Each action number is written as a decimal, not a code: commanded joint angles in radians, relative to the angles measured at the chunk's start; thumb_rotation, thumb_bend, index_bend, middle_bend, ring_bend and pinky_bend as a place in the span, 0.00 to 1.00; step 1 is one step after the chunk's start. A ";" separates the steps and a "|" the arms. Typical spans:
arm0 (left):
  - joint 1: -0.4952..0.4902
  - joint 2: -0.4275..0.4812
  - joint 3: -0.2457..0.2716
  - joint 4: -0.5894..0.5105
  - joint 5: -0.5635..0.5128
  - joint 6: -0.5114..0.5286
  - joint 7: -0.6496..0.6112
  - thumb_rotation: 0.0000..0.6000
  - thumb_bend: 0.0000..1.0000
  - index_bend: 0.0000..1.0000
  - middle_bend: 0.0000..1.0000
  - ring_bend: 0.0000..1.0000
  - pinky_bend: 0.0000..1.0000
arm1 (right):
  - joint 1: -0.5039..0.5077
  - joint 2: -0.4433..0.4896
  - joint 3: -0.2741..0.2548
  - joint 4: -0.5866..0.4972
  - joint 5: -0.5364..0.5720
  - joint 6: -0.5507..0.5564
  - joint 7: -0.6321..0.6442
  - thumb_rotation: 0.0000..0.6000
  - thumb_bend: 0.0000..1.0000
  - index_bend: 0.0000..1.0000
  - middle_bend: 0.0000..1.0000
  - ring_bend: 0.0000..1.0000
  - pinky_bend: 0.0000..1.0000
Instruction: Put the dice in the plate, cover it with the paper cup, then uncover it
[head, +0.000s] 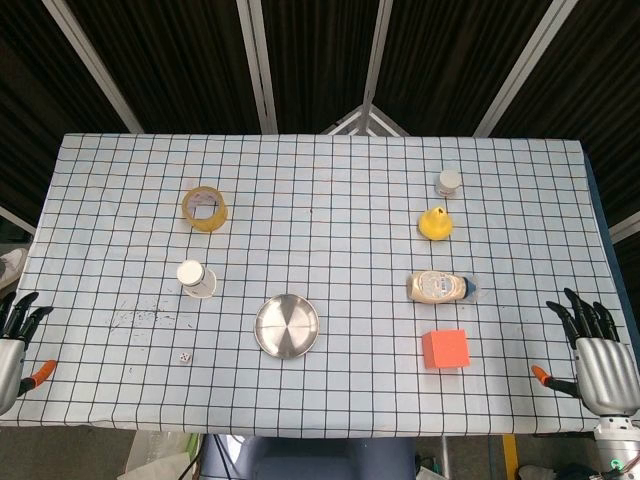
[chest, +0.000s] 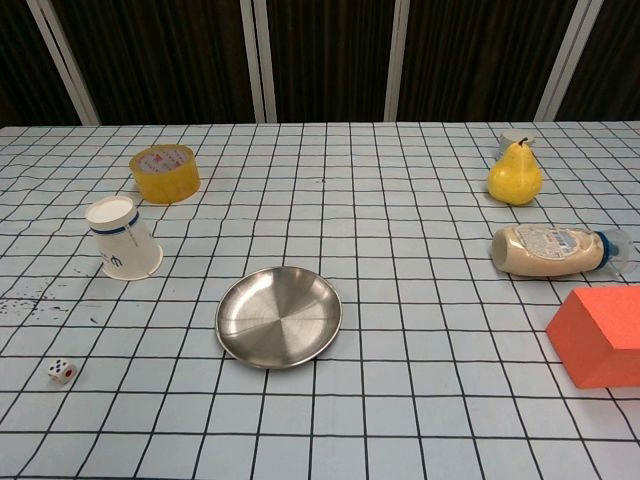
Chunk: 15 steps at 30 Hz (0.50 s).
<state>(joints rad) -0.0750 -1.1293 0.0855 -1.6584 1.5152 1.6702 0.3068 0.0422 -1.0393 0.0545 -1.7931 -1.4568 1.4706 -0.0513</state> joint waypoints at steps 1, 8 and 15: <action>0.002 -0.001 -0.005 0.001 -0.001 -0.003 0.003 1.00 0.26 0.23 0.12 0.08 0.18 | 0.000 0.001 0.000 0.000 0.001 -0.001 0.002 1.00 0.14 0.17 0.03 0.10 0.00; 0.011 0.001 -0.013 -0.003 0.018 0.002 0.005 1.00 0.26 0.23 0.12 0.07 0.18 | 0.005 0.000 -0.006 0.000 -0.007 -0.013 0.001 1.00 0.14 0.17 0.03 0.10 0.00; 0.018 0.003 -0.019 -0.003 0.020 -0.012 -0.005 1.00 0.26 0.23 0.12 0.08 0.18 | 0.009 -0.004 -0.003 -0.001 -0.004 -0.019 0.003 1.00 0.14 0.17 0.03 0.10 0.00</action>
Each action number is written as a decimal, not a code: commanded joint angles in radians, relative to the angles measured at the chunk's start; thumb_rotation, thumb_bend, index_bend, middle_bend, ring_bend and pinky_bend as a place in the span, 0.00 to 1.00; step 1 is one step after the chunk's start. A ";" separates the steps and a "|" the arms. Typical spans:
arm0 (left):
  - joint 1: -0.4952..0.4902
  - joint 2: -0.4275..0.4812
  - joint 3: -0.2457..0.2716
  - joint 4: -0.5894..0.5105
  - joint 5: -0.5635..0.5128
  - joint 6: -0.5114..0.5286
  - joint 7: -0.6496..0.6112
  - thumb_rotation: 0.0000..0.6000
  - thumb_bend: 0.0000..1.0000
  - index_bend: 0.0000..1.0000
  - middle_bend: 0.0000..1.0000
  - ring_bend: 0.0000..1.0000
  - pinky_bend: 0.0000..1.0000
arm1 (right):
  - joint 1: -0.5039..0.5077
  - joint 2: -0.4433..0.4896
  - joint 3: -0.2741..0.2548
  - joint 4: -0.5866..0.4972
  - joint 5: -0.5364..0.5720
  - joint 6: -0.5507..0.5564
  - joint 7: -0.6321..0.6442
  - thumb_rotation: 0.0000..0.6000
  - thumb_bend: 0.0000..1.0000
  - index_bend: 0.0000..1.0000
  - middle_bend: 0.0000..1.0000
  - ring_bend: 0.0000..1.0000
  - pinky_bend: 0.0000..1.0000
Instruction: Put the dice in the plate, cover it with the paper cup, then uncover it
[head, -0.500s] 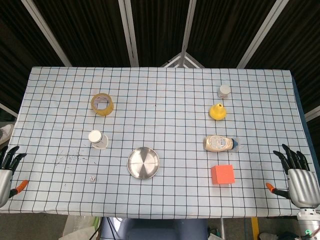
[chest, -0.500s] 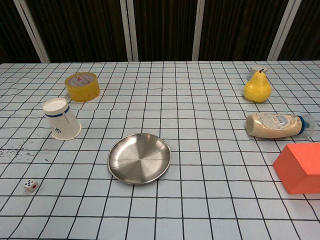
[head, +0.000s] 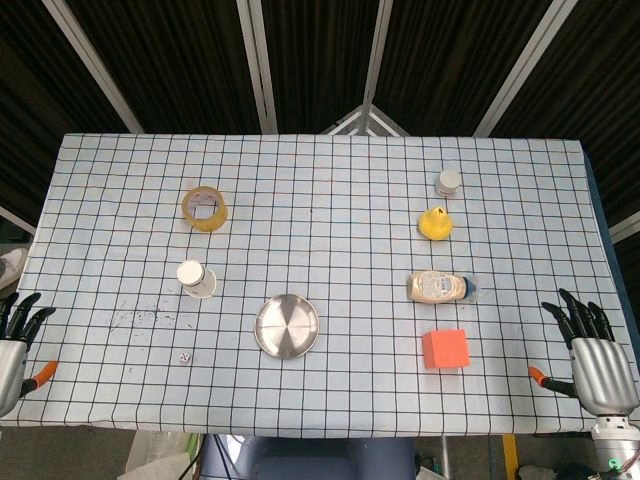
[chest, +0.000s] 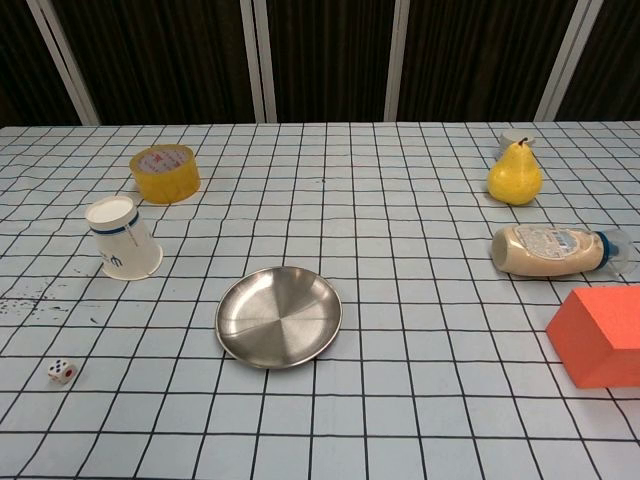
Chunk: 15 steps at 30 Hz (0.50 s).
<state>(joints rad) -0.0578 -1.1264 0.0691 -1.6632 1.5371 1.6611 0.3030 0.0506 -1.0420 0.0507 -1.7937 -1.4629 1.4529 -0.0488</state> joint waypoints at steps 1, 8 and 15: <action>0.001 0.000 -0.004 0.004 -0.004 -0.009 -0.001 1.00 0.26 0.23 0.12 0.08 0.18 | 0.001 -0.002 0.001 0.000 0.002 -0.002 0.000 1.00 0.14 0.17 0.03 0.10 0.00; -0.018 -0.012 -0.003 0.011 0.045 -0.040 -0.045 1.00 0.26 0.25 0.27 0.26 0.28 | 0.007 -0.003 -0.004 0.004 0.003 -0.019 0.001 1.00 0.14 0.17 0.03 0.10 0.00; -0.098 -0.018 -0.022 -0.052 0.097 -0.143 -0.026 1.00 0.26 0.31 0.59 0.55 0.56 | 0.015 -0.003 -0.004 0.010 0.014 -0.040 0.020 1.00 0.14 0.17 0.03 0.10 0.00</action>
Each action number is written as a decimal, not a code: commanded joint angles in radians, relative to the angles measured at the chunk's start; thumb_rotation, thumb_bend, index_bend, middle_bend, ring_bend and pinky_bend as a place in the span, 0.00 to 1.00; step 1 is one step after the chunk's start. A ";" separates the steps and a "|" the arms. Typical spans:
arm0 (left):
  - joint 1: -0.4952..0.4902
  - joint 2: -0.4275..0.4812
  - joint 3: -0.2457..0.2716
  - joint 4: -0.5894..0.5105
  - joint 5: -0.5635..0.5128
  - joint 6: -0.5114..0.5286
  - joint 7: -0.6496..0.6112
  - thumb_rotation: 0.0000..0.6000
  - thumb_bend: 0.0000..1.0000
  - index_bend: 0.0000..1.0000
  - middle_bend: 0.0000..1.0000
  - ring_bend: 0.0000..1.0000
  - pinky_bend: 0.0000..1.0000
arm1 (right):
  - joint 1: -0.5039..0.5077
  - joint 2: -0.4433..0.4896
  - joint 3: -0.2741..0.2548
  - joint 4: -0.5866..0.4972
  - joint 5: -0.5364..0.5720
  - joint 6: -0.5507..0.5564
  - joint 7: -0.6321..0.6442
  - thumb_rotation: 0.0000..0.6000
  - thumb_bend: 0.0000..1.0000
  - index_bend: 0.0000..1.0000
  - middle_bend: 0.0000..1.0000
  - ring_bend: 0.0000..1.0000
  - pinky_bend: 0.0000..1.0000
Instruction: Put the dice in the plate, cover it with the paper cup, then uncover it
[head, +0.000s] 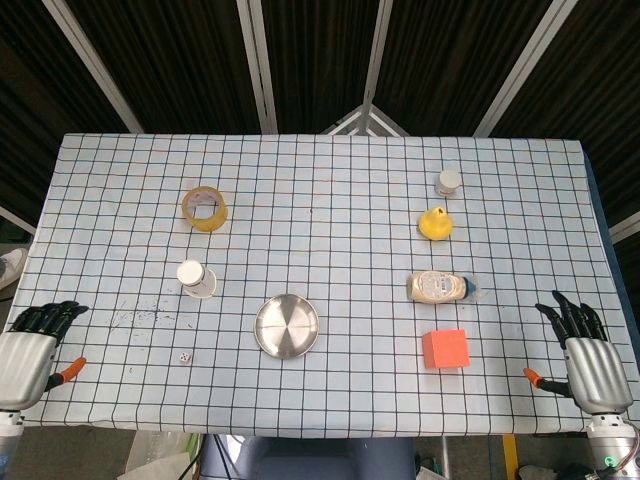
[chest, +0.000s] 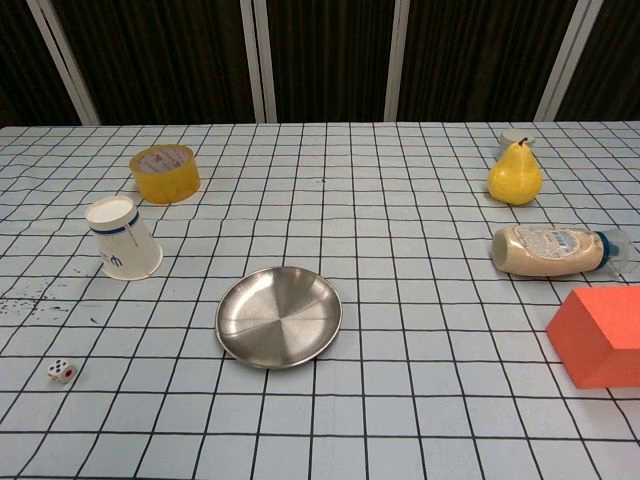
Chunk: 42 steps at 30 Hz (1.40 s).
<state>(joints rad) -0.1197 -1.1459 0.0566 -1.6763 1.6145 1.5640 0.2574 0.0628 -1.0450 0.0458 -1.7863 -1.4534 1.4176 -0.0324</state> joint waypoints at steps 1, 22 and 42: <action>-0.051 0.006 -0.009 -0.064 0.027 -0.070 0.022 1.00 0.26 0.33 0.64 0.59 0.59 | 0.003 0.000 0.002 0.003 0.006 -0.006 0.005 1.00 0.14 0.17 0.03 0.10 0.00; -0.238 0.071 -0.001 -0.374 -0.245 -0.499 0.439 1.00 0.25 0.45 0.94 0.83 0.80 | 0.004 0.014 0.000 0.002 0.018 -0.019 0.028 1.00 0.14 0.17 0.03 0.10 0.00; -0.277 -0.173 -0.042 -0.127 -0.392 -0.497 0.531 1.00 0.25 0.42 0.93 0.83 0.80 | 0.017 -0.001 0.001 0.012 0.046 -0.050 0.002 1.00 0.14 0.17 0.03 0.10 0.00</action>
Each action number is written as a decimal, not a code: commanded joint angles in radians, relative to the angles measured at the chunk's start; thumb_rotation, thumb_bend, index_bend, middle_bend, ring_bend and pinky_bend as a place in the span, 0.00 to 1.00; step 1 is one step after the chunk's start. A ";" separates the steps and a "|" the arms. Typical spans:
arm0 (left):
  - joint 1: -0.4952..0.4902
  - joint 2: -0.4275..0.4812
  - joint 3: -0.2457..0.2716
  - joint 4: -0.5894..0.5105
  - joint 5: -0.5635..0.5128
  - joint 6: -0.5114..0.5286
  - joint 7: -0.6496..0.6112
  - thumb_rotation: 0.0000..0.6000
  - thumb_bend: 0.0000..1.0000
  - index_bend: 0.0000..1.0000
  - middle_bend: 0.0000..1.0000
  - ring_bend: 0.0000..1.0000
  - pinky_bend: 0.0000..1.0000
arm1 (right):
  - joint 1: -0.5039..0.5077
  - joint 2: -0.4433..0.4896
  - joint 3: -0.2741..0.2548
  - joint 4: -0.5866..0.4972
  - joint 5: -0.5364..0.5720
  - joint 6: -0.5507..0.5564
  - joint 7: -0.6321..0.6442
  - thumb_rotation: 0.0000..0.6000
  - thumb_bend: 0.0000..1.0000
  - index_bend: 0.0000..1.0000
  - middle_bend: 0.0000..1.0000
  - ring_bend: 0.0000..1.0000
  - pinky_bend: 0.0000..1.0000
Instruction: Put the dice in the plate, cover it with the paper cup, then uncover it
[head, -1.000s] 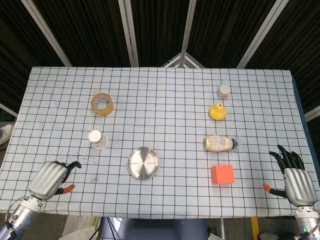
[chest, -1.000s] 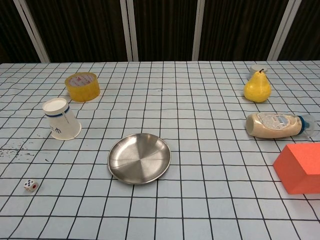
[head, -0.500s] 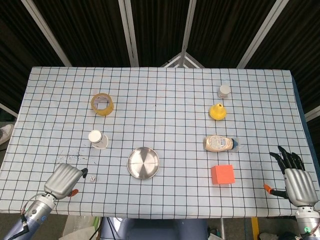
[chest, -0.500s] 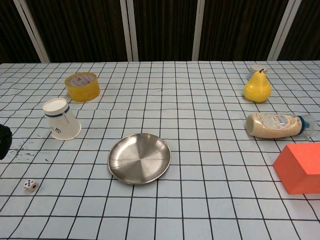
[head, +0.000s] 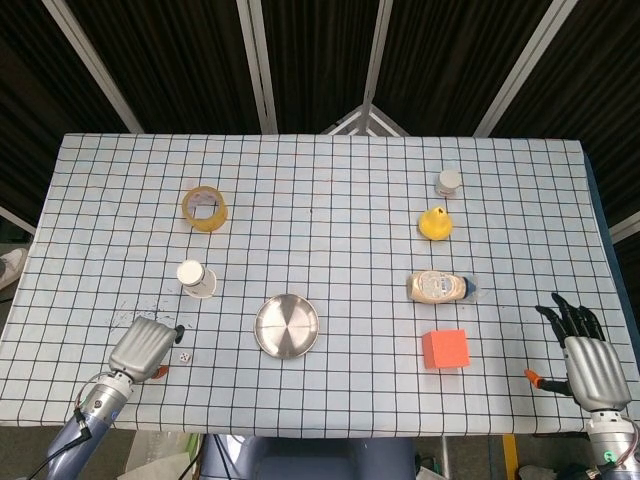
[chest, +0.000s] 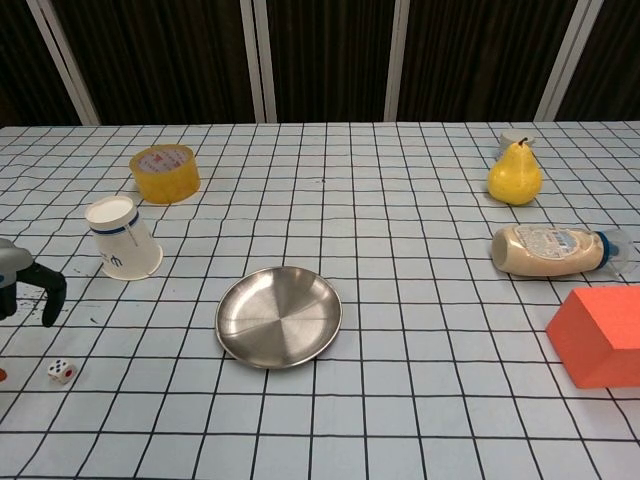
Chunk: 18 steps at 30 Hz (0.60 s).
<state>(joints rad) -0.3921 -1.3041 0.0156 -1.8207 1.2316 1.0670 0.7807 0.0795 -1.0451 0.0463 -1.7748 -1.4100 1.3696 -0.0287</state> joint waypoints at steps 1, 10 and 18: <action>-0.005 -0.018 -0.001 0.024 -0.011 0.002 0.010 1.00 0.25 0.42 0.93 0.83 0.80 | 0.001 -0.001 0.000 0.001 0.003 -0.003 -0.002 1.00 0.14 0.17 0.03 0.10 0.00; -0.021 -0.068 0.005 0.077 -0.035 -0.015 0.023 1.00 0.26 0.44 0.94 0.83 0.80 | 0.004 -0.003 -0.002 -0.001 0.003 -0.008 -0.005 1.00 0.14 0.17 0.03 0.10 0.00; -0.029 -0.094 0.011 0.099 -0.030 -0.011 0.023 1.00 0.30 0.47 0.94 0.83 0.80 | 0.004 -0.001 -0.001 0.001 0.006 -0.008 0.000 1.00 0.14 0.17 0.03 0.10 0.00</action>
<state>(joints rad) -0.4201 -1.3959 0.0261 -1.7239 1.2011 1.0555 0.8046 0.0831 -1.0466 0.0457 -1.7741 -1.4038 1.3618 -0.0289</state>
